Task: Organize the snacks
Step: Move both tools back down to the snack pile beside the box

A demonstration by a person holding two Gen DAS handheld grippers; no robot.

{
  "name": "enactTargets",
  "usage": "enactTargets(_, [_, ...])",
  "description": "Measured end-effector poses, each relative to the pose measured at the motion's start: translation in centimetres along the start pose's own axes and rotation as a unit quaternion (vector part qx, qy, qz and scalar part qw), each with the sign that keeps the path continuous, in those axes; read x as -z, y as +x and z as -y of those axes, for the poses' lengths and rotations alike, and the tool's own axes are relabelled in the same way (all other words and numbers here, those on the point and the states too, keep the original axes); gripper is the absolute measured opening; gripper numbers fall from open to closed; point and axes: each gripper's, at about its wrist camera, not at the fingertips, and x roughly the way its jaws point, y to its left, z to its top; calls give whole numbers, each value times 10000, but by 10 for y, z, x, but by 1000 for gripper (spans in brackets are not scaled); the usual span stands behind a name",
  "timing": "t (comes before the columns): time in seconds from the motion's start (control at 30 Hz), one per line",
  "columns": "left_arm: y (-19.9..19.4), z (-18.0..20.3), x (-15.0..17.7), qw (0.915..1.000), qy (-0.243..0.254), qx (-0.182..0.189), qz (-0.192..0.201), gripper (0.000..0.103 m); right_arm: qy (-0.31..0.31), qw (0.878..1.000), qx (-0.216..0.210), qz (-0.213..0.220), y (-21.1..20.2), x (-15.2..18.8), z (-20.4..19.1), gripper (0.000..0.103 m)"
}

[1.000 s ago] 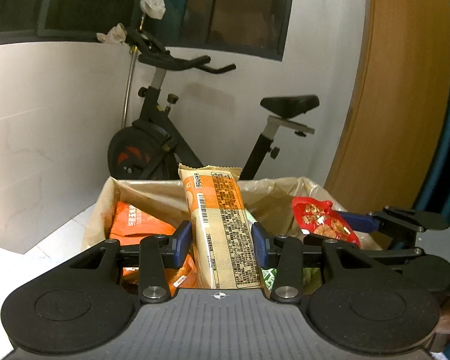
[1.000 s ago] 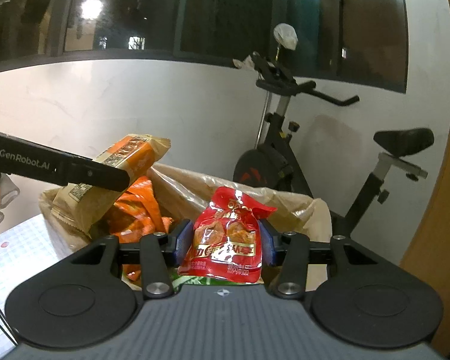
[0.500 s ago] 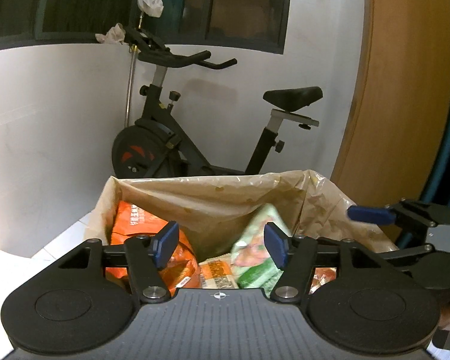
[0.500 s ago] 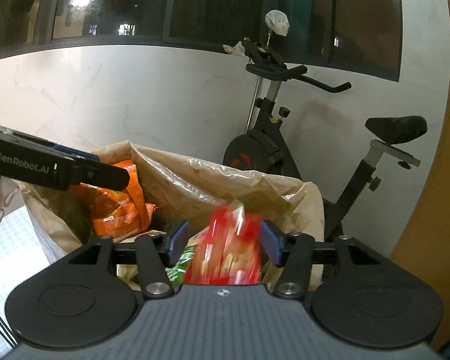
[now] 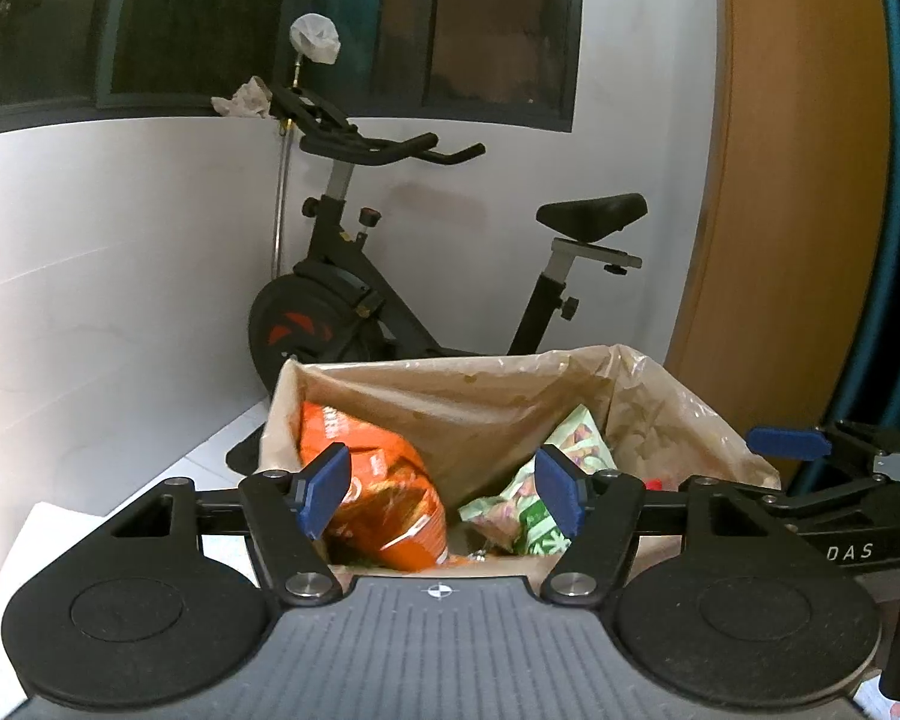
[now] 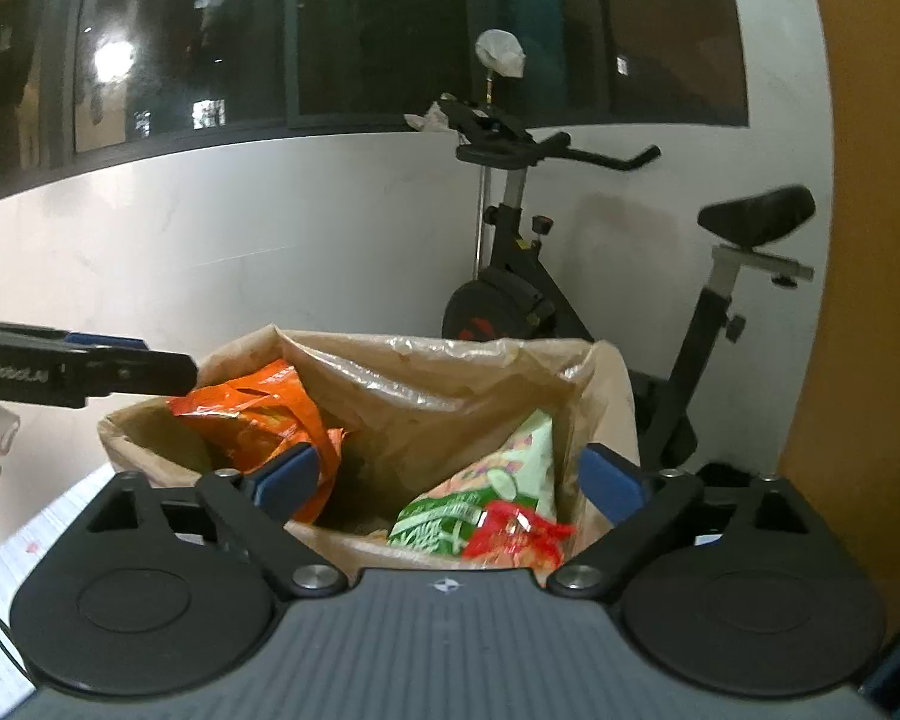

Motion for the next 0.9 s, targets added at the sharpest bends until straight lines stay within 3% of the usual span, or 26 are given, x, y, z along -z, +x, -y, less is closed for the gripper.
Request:
enactTargets(0.23, [-24,-9,14,9998,-150,-105,24,70,54,9997,247,-76,-19,11,-15,99])
enactTargets(0.53, [-48,-20,38,9992,-389,-93,38,70,-186,9994,37,289,-47,34,-28,103])
enactTargets(0.9, [-61,-32,68,9962,-861,-117,80,70,118,9998,-99,158,-57,52,-24,103])
